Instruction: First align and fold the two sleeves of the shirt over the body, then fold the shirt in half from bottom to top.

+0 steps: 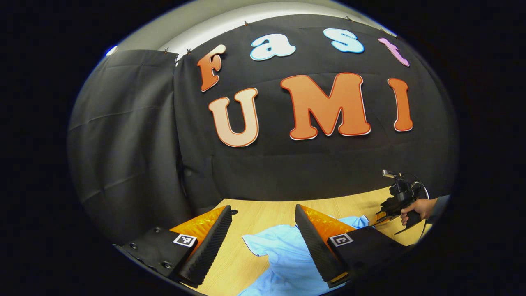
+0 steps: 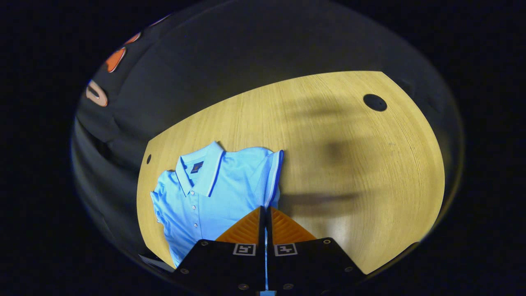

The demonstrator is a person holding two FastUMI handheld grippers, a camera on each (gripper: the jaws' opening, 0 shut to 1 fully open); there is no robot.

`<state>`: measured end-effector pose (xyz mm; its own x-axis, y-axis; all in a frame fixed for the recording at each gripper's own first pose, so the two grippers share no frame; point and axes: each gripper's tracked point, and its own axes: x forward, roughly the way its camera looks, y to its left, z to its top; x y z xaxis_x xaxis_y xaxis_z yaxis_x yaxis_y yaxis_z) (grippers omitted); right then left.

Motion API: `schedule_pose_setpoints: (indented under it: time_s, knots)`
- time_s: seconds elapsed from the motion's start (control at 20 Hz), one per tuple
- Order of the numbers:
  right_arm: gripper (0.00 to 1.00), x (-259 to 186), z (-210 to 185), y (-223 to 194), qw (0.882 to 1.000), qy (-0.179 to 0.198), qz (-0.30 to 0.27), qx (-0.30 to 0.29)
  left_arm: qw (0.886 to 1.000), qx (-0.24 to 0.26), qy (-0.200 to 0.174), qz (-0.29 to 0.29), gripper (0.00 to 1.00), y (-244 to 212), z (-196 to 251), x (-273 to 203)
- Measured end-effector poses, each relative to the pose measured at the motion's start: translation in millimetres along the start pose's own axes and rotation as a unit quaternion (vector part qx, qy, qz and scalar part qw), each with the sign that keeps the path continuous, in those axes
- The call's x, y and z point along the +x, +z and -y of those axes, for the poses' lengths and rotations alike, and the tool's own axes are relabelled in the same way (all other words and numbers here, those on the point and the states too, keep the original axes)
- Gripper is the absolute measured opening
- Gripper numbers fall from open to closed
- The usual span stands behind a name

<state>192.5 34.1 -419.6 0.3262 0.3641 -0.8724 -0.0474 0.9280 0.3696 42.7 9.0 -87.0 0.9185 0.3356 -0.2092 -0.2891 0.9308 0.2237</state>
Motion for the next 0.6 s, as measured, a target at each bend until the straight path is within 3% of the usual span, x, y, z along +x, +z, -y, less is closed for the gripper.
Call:
schedule_pose_setpoints:
  time_s: [0.35,0.5,0.6]
  knots:
    - [0.03,9,-69,-22,0.999,0.005,-0.007,-0.037,0.998,-0.042,-0.039,-0.035,1.00,-34,-32,42]
    - [0.12,9,-78,-21,0.999,-0.008,0.006,-0.035,0.988,-0.087,-0.077,-0.101,1.00,-70,-35,73]
    - [0.19,-2,-86,-18,0.999,-0.007,0.019,-0.031,0.976,-0.125,-0.108,-0.145,1.00,-94,-36,96]
